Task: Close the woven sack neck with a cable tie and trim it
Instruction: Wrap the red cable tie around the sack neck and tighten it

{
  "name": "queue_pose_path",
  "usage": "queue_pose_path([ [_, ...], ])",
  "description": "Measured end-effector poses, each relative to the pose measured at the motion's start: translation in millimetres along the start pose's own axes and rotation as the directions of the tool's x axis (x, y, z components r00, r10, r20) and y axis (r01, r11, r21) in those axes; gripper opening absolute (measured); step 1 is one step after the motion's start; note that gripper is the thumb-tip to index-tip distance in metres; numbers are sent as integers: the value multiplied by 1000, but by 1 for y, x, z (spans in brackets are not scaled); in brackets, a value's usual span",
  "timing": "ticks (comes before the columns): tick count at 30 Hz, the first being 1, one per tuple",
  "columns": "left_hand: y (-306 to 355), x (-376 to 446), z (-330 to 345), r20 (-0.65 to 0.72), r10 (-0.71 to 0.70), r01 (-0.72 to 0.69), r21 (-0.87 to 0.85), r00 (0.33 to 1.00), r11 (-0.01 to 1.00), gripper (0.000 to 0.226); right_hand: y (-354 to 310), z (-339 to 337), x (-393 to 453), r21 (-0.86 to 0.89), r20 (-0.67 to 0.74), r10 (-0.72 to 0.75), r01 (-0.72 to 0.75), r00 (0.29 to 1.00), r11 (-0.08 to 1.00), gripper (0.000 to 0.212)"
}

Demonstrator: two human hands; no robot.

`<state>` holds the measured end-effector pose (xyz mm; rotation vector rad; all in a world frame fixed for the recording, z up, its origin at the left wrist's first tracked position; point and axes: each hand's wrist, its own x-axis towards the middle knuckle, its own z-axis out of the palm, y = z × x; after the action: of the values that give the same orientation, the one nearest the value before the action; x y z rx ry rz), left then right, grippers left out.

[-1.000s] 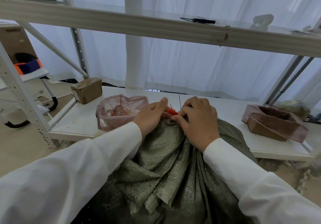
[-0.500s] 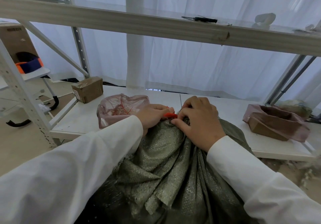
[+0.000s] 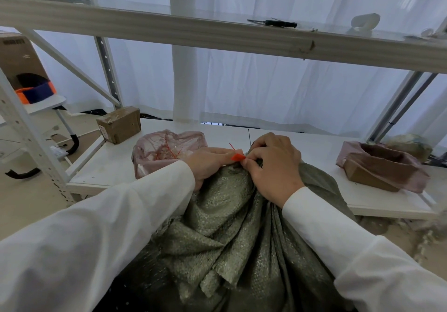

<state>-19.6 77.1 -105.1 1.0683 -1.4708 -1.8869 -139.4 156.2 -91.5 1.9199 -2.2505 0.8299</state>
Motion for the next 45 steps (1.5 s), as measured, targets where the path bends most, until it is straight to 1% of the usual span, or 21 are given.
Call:
queue_pose_path([
  [2, -1, -1, 0, 4, 4, -4, 1, 1000, 1000, 5, 0, 0, 0, 3, 5, 5, -5, 1000, 1000, 18],
  [5, -3, -1, 0, -27, 22, -21, 29, 999, 999, 11, 1, -3, 2, -4, 38, -9, 9, 999, 1000, 18],
  [8, -5, -2, 1, -102, 74, -58, 160, 992, 985, 15, 0, -8, 5, -30, 82, -41, 44, 996, 999, 21],
  [10, -4, -2, 2, -134, 133, -98, 245, 982, 965, 18, 0, -12, 5, -54, 86, -88, 93, 992, 994, 22],
  [12, -3, 0, 0, -174, 185, -128, 298, 967, 946, 22, 2, -16, 1, -45, 70, -126, 129, 990, 991, 31],
  [14, -2, 2, -3, -181, 180, -126, 276, 967, 953, 24, 8, -21, -3, -17, 31, -106, 107, 994, 994, 42],
  [15, -2, 1, -4, -174, 161, -114, 255, 971, 960, 24, 12, -24, -6, 5, -6, -97, 97, 995, 995, 42],
  [17, -2, 2, -5, -159, 134, -94, 236, 978, 967, 24, 17, -26, -11, 6, -108, -155, 157, 982, 988, 31],
  [18, -2, 2, -5, -154, 126, -89, 228, 980, 970, 24, 19, -24, -13, -33, -148, -215, 212, 965, 977, 23],
  [19, -2, 2, -4, -150, 121, -88, 211, 981, 973, 24, 19, -22, -14, -77, -157, -260, 251, 953, 965, 18],
  [22, -4, 3, -3, -155, 110, -82, 173, 982, 981, 22, 17, -16, -16, -126, -95, -281, 268, 955, 955, 15],
  [27, -4, 3, -3, -170, 79, -55, 145, 982, 988, 21, 14, -12, -17, -144, -99, -294, 279, 951, 949, 12],
  [29, -3, 3, -3, -173, 72, -47, 143, 982, 989, 21, 12, -8, -18, -184, -111, -256, 233, 960, 955, 12],
  [31, -2, 3, -1, -188, 93, -65, 150, 978, 987, 24, 11, -6, -20, -240, -117, -187, 155, 975, 958, 12],
  [33, -3, 3, 2, -215, 122, -88, 160, 969, 983, 23, 10, -6, -21, -284, -112, -148, 111, 983, 952, 11],
  [35, -3, 0, 6, -226, 142, -107, 161, 964, 981, 22, 7, -4, -23, -337, -72, -154, 122, 985, 934, 11],
  [37, -4, -2, 8, -223, 181, -141, 186, 958, 972, 29, 5, 0, -24, -359, -30, -171, 149, 985, 922, 10],
  [39, -4, -4, 7, -208, 207, -164, 209, 956, 964, 34, 4, 0, -23, -248, -37, -132, 118, 991, 961, 5],
  [41, -5, -6, 6, -172, 169, -142, 161, 970, 977, 31, 4, 0, -20, -78, -19, -38, 36, 999, 996, 12],
  [43, -7, -7, 7, -123, 113, -103, 86, 986, 991, 22, 4, 1, -19, -12, -18, -14, 14, 1000, 1000, 14],
  [45, -10, -5, 6, -89, 86, -81, 51, 992, 995, 14, 4, 2, -17, 9, -33, -12, 12, 999, 1000, 14],
])
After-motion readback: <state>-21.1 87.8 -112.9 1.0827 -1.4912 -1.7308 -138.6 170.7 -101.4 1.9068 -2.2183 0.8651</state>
